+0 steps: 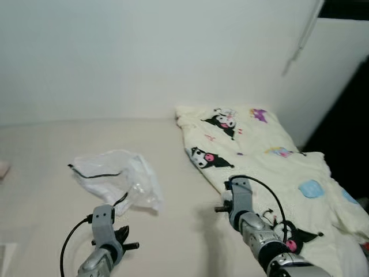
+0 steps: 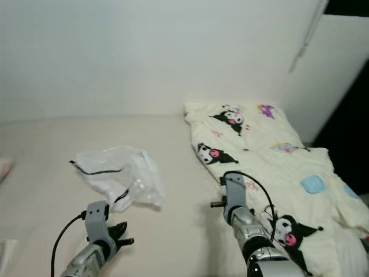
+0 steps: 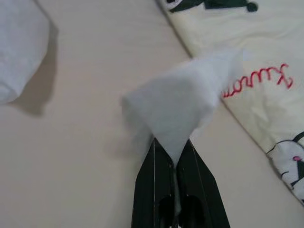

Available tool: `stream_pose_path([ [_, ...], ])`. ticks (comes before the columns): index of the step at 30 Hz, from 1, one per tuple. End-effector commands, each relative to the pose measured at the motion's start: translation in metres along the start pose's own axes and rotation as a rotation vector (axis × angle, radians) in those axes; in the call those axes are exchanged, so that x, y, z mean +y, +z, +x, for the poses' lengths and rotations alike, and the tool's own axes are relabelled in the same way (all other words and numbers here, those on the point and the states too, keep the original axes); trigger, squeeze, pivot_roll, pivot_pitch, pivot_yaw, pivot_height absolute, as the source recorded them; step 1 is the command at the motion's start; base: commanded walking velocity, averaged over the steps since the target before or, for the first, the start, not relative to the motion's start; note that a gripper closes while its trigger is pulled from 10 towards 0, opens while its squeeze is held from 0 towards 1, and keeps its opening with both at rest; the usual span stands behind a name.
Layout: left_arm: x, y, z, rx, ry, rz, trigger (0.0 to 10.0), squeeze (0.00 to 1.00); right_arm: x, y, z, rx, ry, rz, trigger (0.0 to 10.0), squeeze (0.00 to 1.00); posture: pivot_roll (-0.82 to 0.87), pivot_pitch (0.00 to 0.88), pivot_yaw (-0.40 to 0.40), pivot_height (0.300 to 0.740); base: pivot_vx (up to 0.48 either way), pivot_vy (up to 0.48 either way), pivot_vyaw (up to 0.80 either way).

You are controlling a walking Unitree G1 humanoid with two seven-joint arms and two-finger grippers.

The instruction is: Clean up the room

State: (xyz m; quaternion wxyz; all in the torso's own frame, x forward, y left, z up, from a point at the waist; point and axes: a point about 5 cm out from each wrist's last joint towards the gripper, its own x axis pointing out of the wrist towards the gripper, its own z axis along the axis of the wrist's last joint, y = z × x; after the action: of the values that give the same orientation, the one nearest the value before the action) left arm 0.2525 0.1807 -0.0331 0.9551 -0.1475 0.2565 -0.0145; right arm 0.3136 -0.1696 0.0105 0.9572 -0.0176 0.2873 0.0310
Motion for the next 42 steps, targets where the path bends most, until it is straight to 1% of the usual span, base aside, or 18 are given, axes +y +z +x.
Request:
stream_pose_path([
  [1, 0.0022, -0.0053, -0.0024, 0.022, 0.003, 0.01, 10.0, 0.0, -0.0057, -0.0079, -0.002, 0.019, -0.018, 0.016, 10.0, 0.0, -0.02, 0.0, -0.045, 0.74, 0.0, 0.0, 0.0],
  [7, 0.0, -0.0024, -0.001, 0.009, -0.009, 0.016, 10.0, 0.0, -0.0058, -0.0079, -0.002, 0.018, -0.019, 0.019, 10.0, 0.0, -0.02, 0.0, -0.045, 0.74, 0.0, 0.0, 0.0],
  [11, -0.002, -0.0011, -0.0004, 0.004, -0.025, 0.045, 10.0, 0.0, -0.0055, -0.0076, -0.0019, 0.017, -0.016, 0.02, 10.0, 0.0, -0.02, 0.0, -0.046, 0.74, 0.411, 0.0, 0.0],
  [15, -0.0024, -0.0007, -0.0002, -0.004, -0.02, 0.031, 10.0, 0.0, -0.0053, -0.0074, -0.0019, 0.015, -0.014, 0.02, 10.0, 0.0, -0.02, 0.0, -0.046, 0.74, 0.48, 0.0, 0.0],
  [33, -0.0057, 0.0016, 0.0016, -0.012, -0.034, 0.025, 10.0, 0.0, -0.0057, -0.0032, -0.0015, -0.004, -0.006, 0.022, 10.0, 0.0, -0.02, 0.0, -0.05, 0.74, 0.0, 0.0, 0.0],
  [38, -0.0058, 0.0009, 0.0017, 0.004, -0.034, 0.054, 10.0, 0.0, -0.0052, -0.0042, -0.0016, 0.0, -0.004, 0.02, 10.0, 0.0, -0.02, 0.0, -0.05, 0.74, 0.0, -0.48, 0.0],
  [40, -0.0057, 0.0007, 0.0019, 0.003, -0.025, 0.042, 10.0, 0.0, -0.0053, -0.0043, -0.0016, 0.001, -0.004, 0.019, 10.0, 0.0, -0.02, 0.0, -0.05, 0.74, 0.0, -0.48, 0.0],
  [42, -0.0069, 0.0016, 0.0027, -0.001, -0.024, 0.034, 10.0, 0.0, -0.0056, -0.004, -0.0016, 0.0, -0.005, 0.018, 10.0, 0.0, -0.02, 0.0, -0.052, 0.74, 0.0, 0.0, 0.0],
])
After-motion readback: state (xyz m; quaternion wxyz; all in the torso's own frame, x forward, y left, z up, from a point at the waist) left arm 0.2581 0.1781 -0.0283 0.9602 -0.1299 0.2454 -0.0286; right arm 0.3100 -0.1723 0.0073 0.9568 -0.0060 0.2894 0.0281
